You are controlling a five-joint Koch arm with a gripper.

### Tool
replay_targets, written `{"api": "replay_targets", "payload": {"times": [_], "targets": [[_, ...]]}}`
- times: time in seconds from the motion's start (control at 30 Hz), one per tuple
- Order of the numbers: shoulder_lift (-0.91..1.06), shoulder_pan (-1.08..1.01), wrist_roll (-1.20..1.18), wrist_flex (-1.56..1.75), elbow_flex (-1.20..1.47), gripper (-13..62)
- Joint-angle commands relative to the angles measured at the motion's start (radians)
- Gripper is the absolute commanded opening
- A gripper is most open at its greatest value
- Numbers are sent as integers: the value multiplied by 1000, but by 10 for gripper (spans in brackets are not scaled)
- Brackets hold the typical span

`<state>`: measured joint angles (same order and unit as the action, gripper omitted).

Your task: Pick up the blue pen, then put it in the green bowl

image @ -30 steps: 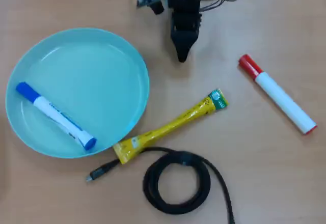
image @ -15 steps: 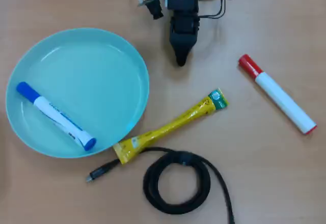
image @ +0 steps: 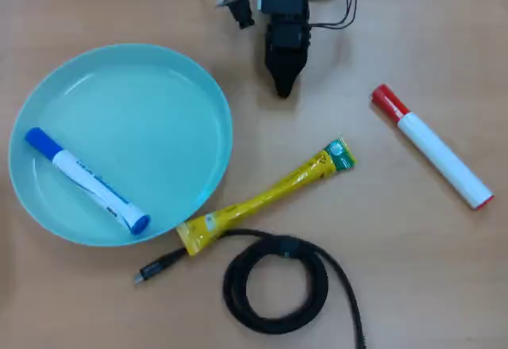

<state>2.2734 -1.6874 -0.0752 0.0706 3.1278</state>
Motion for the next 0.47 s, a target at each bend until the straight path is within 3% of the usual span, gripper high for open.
{"api": "replay_targets", "payload": {"times": [0.0, 0.43], "targets": [[98, -5, -9, -40, 29, -61], [97, 2, -11, -106, 29, -65]]}}
